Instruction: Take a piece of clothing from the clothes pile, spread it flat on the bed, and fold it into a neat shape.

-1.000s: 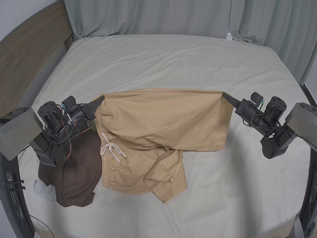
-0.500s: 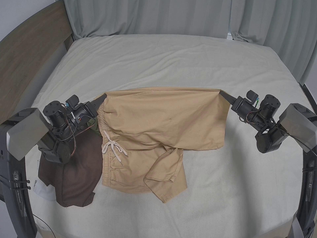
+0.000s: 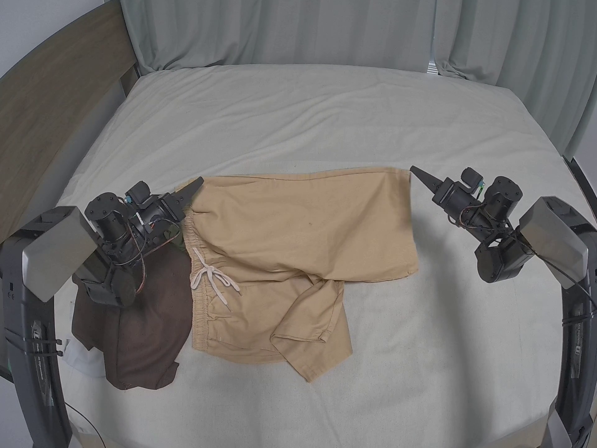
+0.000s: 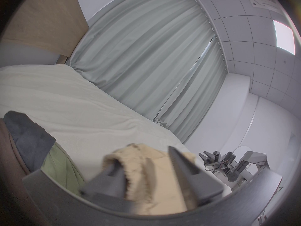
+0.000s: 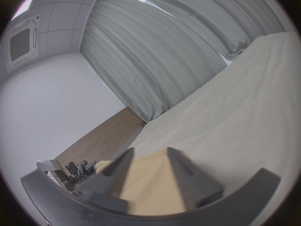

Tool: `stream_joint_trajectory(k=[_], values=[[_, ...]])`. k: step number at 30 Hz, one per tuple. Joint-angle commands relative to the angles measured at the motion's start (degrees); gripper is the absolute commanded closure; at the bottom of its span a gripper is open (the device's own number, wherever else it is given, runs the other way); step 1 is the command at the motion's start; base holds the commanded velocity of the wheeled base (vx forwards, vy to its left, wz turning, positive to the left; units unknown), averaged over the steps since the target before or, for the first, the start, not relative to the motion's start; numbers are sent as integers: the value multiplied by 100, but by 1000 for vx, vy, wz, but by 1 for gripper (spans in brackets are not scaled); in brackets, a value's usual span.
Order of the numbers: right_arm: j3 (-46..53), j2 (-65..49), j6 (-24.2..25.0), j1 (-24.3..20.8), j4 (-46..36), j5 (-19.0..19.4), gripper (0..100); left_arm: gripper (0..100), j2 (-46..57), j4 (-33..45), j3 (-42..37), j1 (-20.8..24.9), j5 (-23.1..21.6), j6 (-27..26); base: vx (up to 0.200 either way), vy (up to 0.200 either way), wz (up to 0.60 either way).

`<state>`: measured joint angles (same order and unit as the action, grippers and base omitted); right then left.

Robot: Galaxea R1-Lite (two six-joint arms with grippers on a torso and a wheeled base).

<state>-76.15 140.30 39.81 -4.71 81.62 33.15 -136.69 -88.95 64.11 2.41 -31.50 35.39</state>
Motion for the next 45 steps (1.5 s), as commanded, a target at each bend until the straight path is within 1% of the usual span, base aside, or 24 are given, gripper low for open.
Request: stream_joint_trajectory(k=[1, 3, 6, 7, 11, 12, 13, 15, 18, 22, 26, 35, 36, 41, 45], values=[[-260, 164, 0, -13, -14, 8, 0, 0, -86, -17, 84, -4, -5, 47, 0, 0, 0], [-172, 111, -9, -30, 30, -1, 0, 0, -94, -17, 84, -22, 12, 205, 0, 0, 0], [83, 6, -18, -48, 65, -1, 0, 0, -86, -17, 58, -30, 91, 223, 0, 0, 0], [435, -240, -35, -74, 83, -1, 0, 0, -59, -17, 31, -48, 127, 232, 0, 0, 0], [1173, -653, -114, -277, 83, -1, 0, 0, -42, -17, -109, -92, 162, 214, 0, 0, 0], [1489, -794, -193, -382, 83, -1, 0, 0, -33, -17, -215, -110, 162, 188, 0, 0, 0], [1489, -794, -193, -382, 83, -1, 0, 0, -33, -17, -215, -110, 162, 188, 0, 0, 0], [2078, -1022, -475, -637, 83, -1, 0, 0, 90, -17, -478, -118, 162, 188, 0, 0, 0], [2571, -1154, -677, -883, 83, -1, 0, 0, 257, -8, -733, -197, 153, 179, 0, 0, 0], [3080, -1224, -835, -1199, 83, -1, 0, 0, 477, -8, -1111, -294, 100, 38, 0, 0, 0], [3335, -1216, -879, -1428, 83, -10, 0, 0, 591, 1, -1375, -382, 74, 3, 0, 0, 0], [3713, -1154, -879, -1797, 74, -19, 0, 0, 618, 1, -1349, -619, 56, 3, 0, 0, 0], [3819, -1145, -879, -1894, 74, -28, 0, 0, 618, -8, -1331, -663, 65, -41, 0, 0, 0], [4082, -996, -888, -2113, 91, -45, 0, 0, 653, -8, -1296, -681, 65, -155, 0, 0, 0], [4109, -847, -896, -2210, 91, -168, 0, 0, 811, -8, -1357, -646, 56, -146, 0, 0, 0]])
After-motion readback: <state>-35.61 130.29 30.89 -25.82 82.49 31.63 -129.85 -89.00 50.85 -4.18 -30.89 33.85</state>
